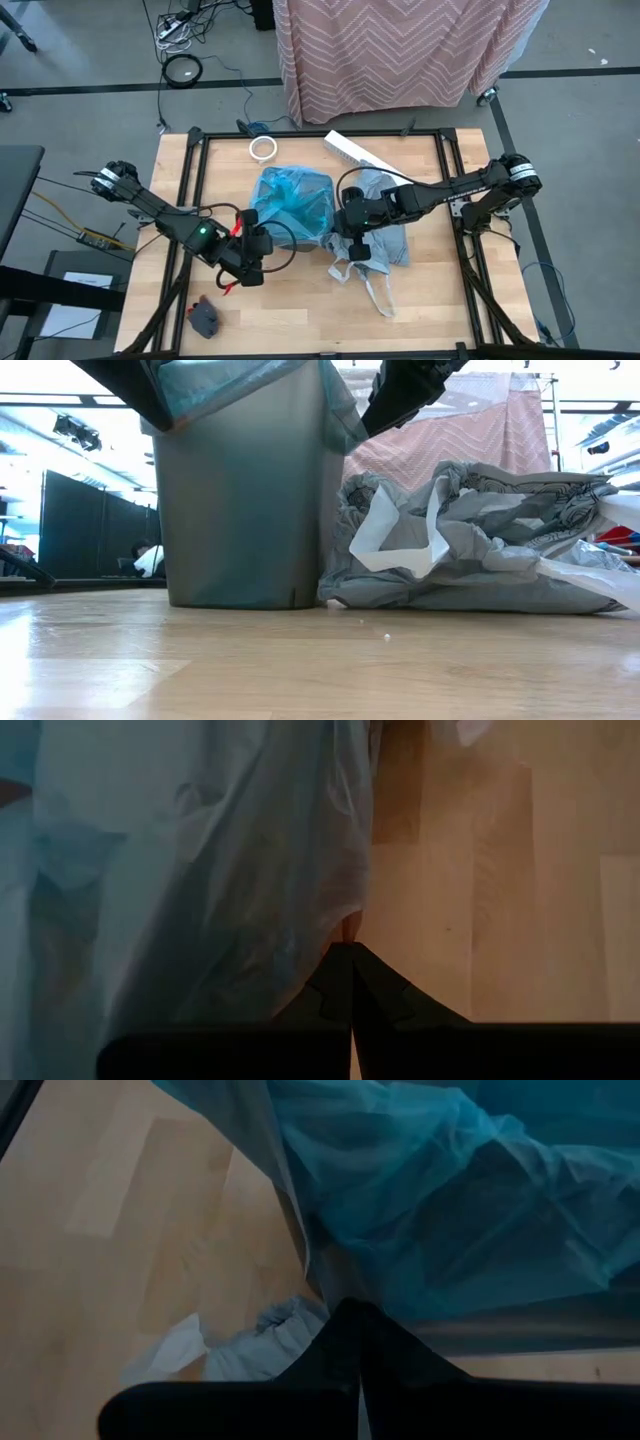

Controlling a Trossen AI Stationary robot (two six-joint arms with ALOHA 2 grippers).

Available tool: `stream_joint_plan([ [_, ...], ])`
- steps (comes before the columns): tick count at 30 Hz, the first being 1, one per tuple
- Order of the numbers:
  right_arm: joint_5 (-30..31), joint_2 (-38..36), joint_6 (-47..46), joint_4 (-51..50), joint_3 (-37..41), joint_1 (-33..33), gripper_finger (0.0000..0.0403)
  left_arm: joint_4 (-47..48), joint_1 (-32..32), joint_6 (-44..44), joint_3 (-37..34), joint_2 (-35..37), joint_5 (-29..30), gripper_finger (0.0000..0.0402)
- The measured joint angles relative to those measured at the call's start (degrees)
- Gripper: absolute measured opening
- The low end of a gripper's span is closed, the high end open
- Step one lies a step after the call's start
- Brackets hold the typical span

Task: Place trash/remove bag and relplace
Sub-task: Insert a new trash bag into the trash bin

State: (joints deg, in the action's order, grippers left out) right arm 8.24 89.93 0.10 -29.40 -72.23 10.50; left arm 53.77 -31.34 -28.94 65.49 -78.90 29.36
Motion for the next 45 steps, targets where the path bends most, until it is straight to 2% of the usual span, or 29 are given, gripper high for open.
stream_joint_plan([
  [14, 0.15, 0.07, 1.03, -0.34, 0.02, -0.17, 0.0000, 1.89, -2.08, 1.30, -0.15, -0.34, 2.75, 0.0000],
  [22, 0.45, 0.15, 1.29, -0.78, 0.13, -0.07, 0.0000, 2.12, -3.07, 1.72, 2.12, -0.36, 8.83, 0.0000],
  [31, 0.50, 0.15, 2.49, -0.38, 0.13, -0.02, 0.0000, 3.28, -3.95, 1.13, 1.66, -2.27, 7.62, 0.0000],
  [45, 0.78, 0.02, 2.70, 1.18, 2.34, 0.02, 0.0000, 2.98, -4.54, 1.19, 2.12, -7.05, 9.60, 0.0000],
])
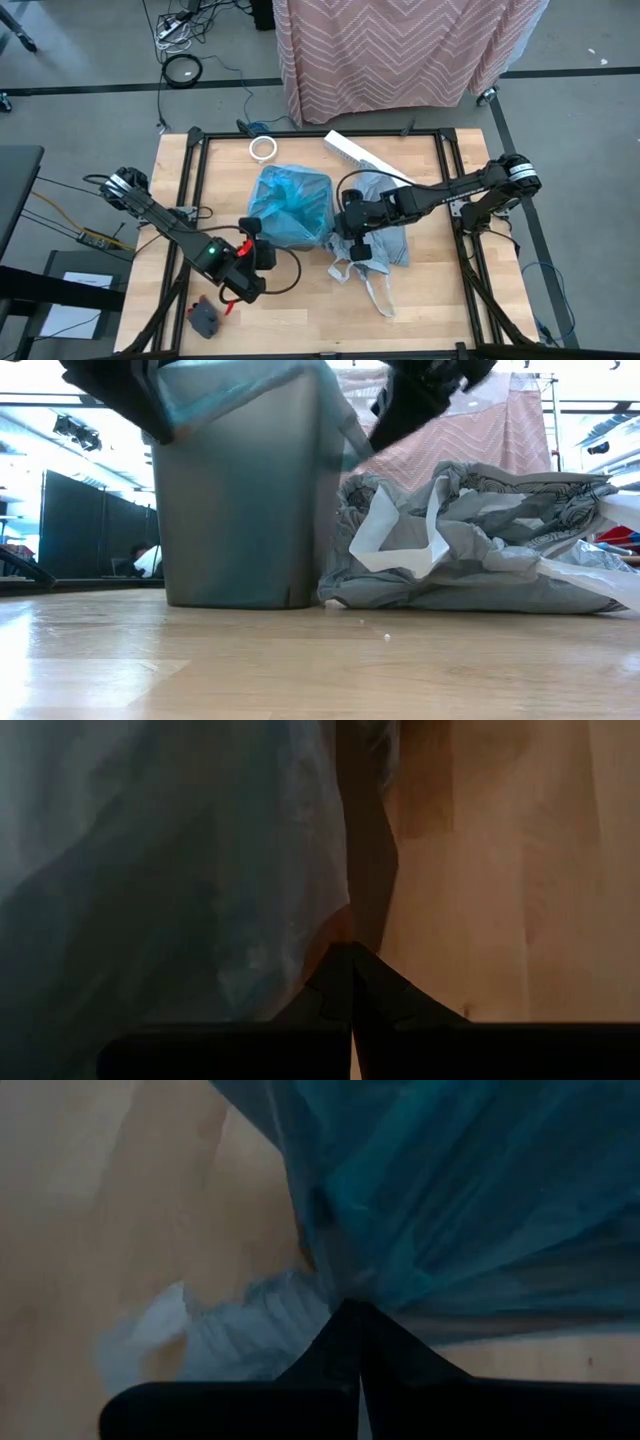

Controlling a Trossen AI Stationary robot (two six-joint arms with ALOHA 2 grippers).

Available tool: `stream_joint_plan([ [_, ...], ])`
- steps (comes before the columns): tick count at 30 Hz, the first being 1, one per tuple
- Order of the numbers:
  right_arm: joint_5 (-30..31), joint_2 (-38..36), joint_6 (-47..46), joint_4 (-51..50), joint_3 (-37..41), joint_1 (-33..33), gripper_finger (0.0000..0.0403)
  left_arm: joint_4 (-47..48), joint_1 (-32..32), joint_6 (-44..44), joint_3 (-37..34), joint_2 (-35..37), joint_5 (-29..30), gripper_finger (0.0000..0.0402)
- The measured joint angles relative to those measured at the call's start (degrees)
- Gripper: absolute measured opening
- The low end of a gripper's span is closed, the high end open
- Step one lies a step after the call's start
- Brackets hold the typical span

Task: Place trash/remove bag and relplace
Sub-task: Insert a new trash bag into the trash bin

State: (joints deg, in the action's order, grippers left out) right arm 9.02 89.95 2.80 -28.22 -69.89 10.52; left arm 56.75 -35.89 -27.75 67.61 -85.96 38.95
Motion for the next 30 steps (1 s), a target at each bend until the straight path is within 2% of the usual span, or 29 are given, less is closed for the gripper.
stream_joint_plan([
  [10, -0.03, 0.09, 0.47, -0.09, 0.36, 0.13, 0.0000, 0.47, -0.23, -1.44, -0.68, 0.01, 1.11, 0.0000],
  [17, -0.20, 0.08, 0.08, 1.36, 2.15, 0.13, 0.0000, 0.48, -0.53, -5.31, -5.23, 0.17, 2.66, 0.0000],
  [30, -1.31, 0.09, -2.97, 8.53, 8.55, -0.15, 0.0000, -5.67, -0.97, -10.61, -10.69, 0.22, 8.99, 0.0004],
])
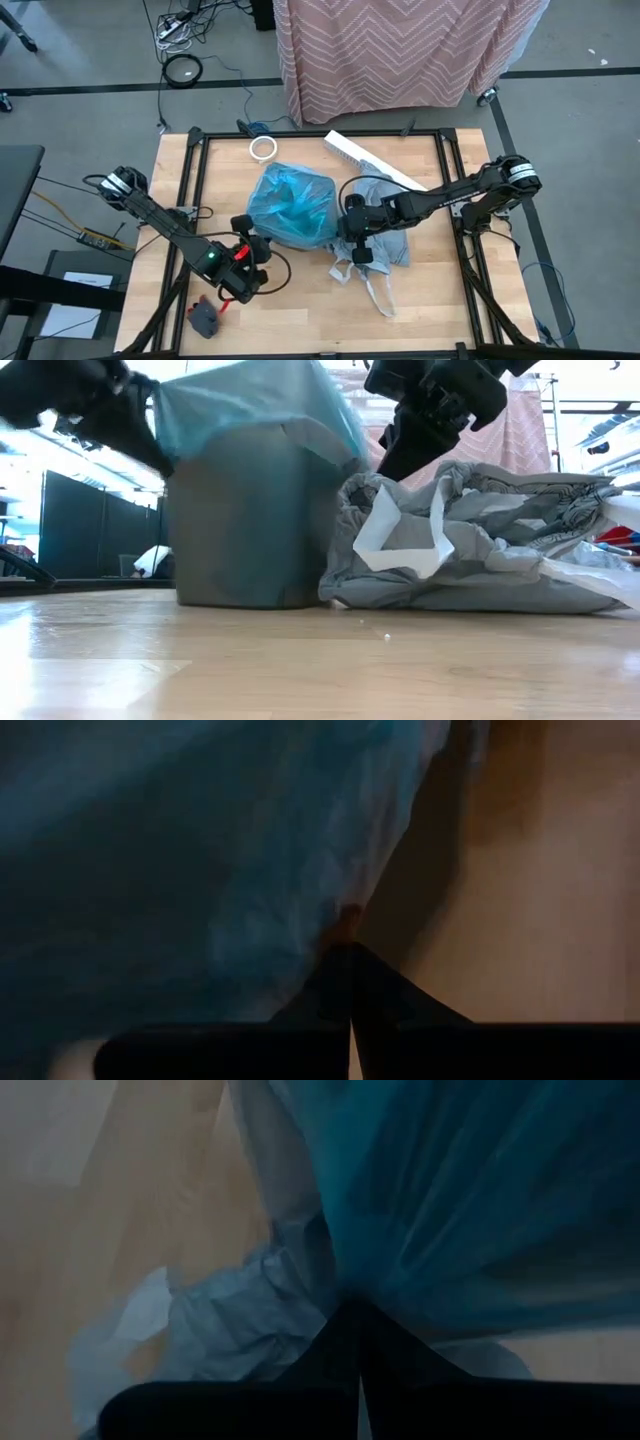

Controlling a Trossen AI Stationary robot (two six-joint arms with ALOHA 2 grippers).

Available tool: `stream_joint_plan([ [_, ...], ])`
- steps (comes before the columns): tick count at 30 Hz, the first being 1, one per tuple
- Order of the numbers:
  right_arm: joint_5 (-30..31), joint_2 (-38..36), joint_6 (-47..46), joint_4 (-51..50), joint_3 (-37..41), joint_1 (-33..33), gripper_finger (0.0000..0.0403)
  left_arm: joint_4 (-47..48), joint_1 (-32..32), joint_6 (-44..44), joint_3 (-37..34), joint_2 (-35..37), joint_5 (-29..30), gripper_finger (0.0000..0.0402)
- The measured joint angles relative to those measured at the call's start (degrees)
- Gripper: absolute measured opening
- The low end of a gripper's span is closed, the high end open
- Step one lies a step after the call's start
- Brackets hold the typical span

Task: Place trash/remove bag and relplace
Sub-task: Insert a new trash bag into the trash bin

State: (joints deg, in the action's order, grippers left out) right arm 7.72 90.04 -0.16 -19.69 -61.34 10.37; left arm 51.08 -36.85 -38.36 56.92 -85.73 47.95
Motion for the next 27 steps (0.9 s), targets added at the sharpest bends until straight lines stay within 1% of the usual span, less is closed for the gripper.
stream_joint_plan([
  [4, -0.23, 0.02, -0.63, 0.06, 0.46, -0.04, 0.0000, -0.99, -0.25, -3.69, -1.01, -0.73, -5.39, 0.0005],
  [6, -0.37, 0.02, -0.16, 0.61, 0.46, -0.36, 0.0000, -1.23, -0.29, -5.37, -2.32, -0.23, -5.97, 0.0006],
  [10, -0.40, -0.04, -0.15, 0.87, 0.44, -0.93, 0.0000, -1.04, -0.28, -8.92, -2.84, -0.50, -10.38, 0.0006],
  [14, -0.38, -0.57, -0.31, 1.92, 0.38, -1.15, 0.0002, -0.29, -0.34, -8.70, 0.28, -0.23, -8.58, 0.0007],
  [16, -0.48, -0.55, -1.66, 1.76, 0.39, -1.54, 0.0010, 0.41, -0.29, -8.31, 1.45, -0.28, -7.66, 0.0007],
  [18, -2.04, -0.55, -4.02, 1.63, 0.39, -2.27, 0.0028, -0.19, -0.29, -8.21, 2.62, -0.22, -6.24, 0.0007],
  [20, -3.70, -0.55, -5.61, 0.82, 0.39, -2.80, 0.0055, 0.17, -0.33, -7.52, 2.97, -0.20, -5.87, 0.0007],
  [25, -6.39, -1.25, -5.87, 0.26, 0.29, -2.57, 0.0144, 0.13, -1.40, -6.94, 4.77, -0.04, -6.54, 0.0007],
  [27, -6.39, -1.72, -5.79, -1.25, -0.93, -2.42, 0.0177, 0.33, -2.23, -6.91, 5.52, -0.04, -6.66, 0.0007],
])
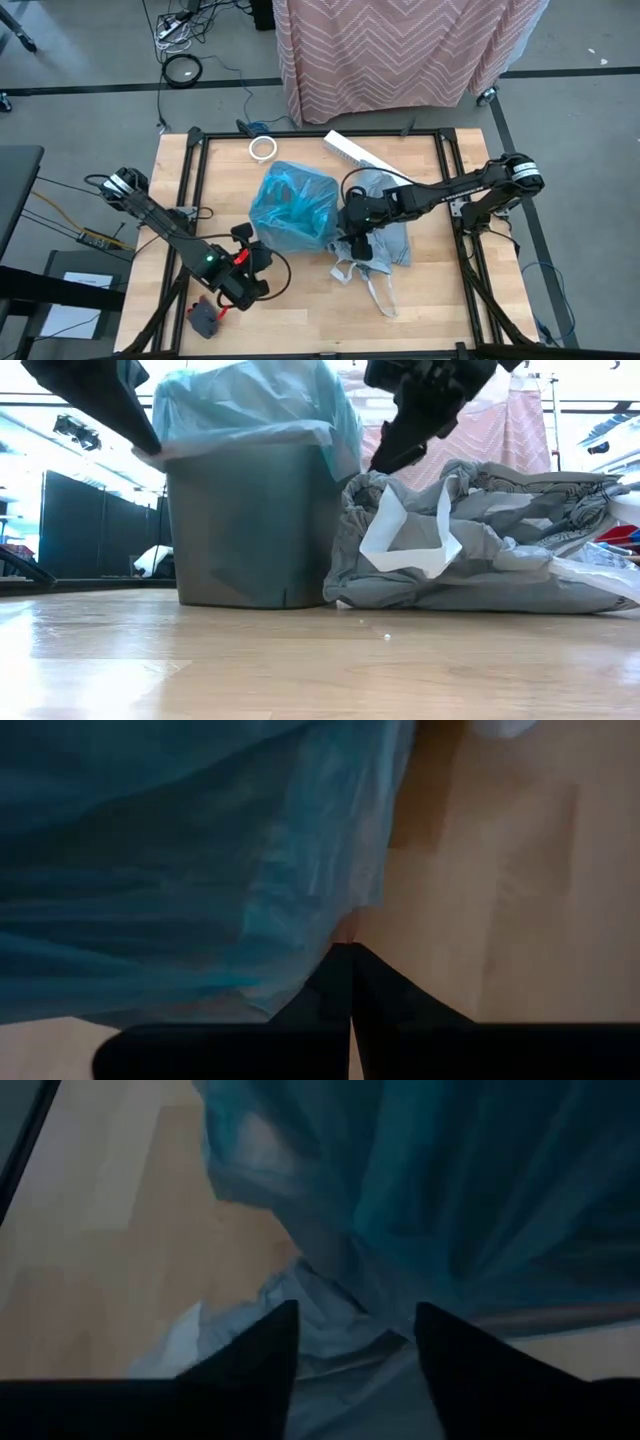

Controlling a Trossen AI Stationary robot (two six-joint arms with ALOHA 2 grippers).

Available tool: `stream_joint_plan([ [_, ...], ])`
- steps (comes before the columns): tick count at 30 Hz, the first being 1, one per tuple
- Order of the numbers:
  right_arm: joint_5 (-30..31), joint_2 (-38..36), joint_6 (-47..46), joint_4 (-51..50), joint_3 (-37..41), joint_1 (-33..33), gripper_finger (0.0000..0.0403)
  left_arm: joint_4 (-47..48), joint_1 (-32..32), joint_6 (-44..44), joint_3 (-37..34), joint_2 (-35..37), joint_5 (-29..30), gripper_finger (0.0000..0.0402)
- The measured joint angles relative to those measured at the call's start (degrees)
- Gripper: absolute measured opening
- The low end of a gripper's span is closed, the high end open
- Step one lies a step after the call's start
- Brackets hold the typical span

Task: Place trash/remove bag and relplace
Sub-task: Insert a new trash bag into the trash bin

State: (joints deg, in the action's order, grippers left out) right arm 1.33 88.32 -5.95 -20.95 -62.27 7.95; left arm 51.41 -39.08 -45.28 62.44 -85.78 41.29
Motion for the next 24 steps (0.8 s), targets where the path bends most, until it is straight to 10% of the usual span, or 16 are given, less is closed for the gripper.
stream_joint_plan([
  [13, -0.03, -6.34, 1.99, -5.07, -4.36, 0.08, 0.0262, 1.46, -3.14, 1.46, 5.48, 0.09, -2.70, 0.0007],
  [24, 3.57, -16.75, -0.25, -6.30, -4.41, -0.66, 0.0253, 6.77, -1.31, -5.40, 5.81, 0.69, 10.33, 0.0011],
])
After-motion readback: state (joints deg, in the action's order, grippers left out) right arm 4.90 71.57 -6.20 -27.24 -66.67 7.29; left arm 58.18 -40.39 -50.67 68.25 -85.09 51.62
